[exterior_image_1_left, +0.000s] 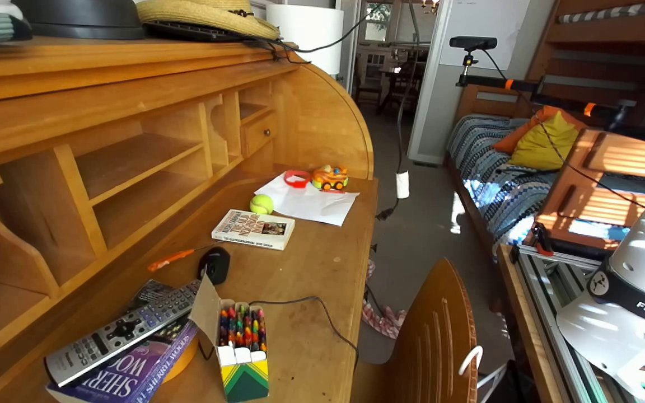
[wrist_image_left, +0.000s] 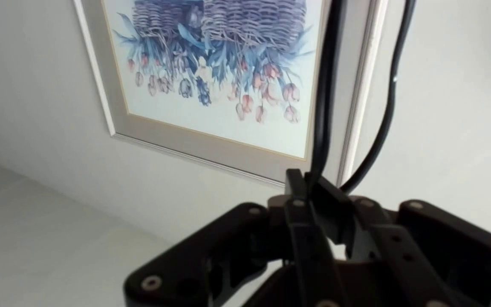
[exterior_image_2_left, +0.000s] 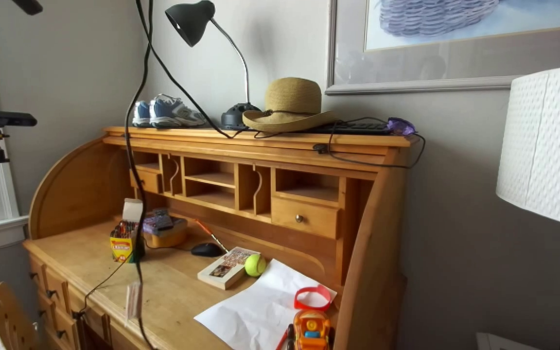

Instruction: Put the cable on the top

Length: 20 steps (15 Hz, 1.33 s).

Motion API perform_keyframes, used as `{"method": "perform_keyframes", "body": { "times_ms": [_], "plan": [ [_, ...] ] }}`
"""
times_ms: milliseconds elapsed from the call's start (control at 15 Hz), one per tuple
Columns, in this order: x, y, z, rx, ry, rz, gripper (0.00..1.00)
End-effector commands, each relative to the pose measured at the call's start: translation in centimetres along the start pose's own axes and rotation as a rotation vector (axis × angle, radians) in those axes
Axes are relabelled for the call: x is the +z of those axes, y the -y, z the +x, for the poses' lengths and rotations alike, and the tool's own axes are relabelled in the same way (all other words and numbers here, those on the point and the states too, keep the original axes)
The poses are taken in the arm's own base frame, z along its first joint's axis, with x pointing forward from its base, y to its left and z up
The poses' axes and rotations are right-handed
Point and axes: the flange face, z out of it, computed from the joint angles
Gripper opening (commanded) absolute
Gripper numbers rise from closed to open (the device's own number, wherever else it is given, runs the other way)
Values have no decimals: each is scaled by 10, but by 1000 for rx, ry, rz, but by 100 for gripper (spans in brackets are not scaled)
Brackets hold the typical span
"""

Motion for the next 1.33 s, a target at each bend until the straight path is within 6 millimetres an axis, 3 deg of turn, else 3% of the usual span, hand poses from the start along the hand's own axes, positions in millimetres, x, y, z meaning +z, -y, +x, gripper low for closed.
{"method": "perform_keyframes", "body": {
  "times_ms": [0, 333, 667, 800, 867, 1067, 1267],
  "plan": [
    [39, 14, 18, 15, 25, 146, 2],
    [79, 7, 63, -10, -60, 220, 2],
    [127, -4, 55, 100, -17, 89, 2],
    [142, -7, 42, 113, 22, 52, 2],
    [123, -3, 47, 93, 2, 97, 8],
    [141, -6, 37, 109, 25, 79, 8],
    [142, -7, 38, 111, 22, 76, 8]
  ]
}}
